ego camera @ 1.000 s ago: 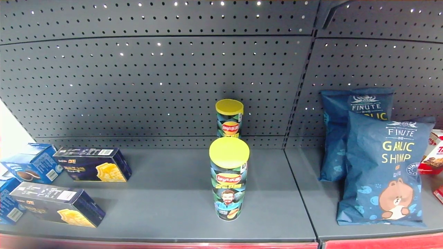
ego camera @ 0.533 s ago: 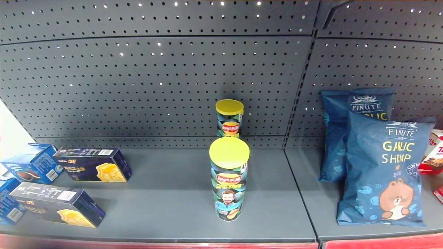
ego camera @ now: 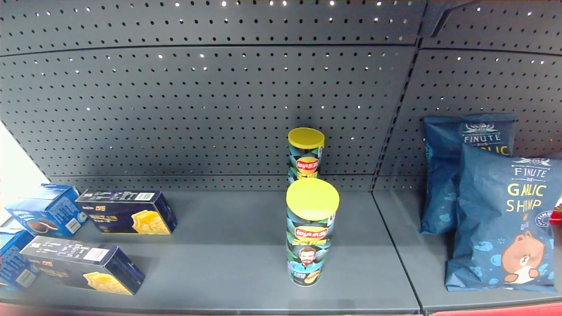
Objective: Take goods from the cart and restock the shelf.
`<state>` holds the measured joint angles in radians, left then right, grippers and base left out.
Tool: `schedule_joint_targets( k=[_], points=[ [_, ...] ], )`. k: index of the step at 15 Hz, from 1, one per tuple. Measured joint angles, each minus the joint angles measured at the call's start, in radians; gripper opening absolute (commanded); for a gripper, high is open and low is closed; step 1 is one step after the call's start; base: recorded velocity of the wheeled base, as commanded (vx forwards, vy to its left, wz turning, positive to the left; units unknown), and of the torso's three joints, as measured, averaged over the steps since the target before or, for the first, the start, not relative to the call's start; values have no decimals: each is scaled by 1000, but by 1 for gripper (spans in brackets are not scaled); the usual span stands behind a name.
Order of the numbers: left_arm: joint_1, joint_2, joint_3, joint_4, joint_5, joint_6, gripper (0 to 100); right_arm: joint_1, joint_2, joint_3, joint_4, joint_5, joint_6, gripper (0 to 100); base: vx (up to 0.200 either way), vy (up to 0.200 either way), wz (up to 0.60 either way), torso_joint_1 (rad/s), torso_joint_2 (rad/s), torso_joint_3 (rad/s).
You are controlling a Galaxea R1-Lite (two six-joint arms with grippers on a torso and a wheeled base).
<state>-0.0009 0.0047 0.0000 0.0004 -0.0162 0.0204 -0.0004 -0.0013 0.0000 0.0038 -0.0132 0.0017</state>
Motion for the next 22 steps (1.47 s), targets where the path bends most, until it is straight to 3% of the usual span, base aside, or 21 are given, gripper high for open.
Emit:
schedule_joint_targets(
  k=[22],
  points=[
    [0,0,0,0,1,-5,100,0,0,0,1,0,0,100,0,0,0,0,0,0]
  ],
)
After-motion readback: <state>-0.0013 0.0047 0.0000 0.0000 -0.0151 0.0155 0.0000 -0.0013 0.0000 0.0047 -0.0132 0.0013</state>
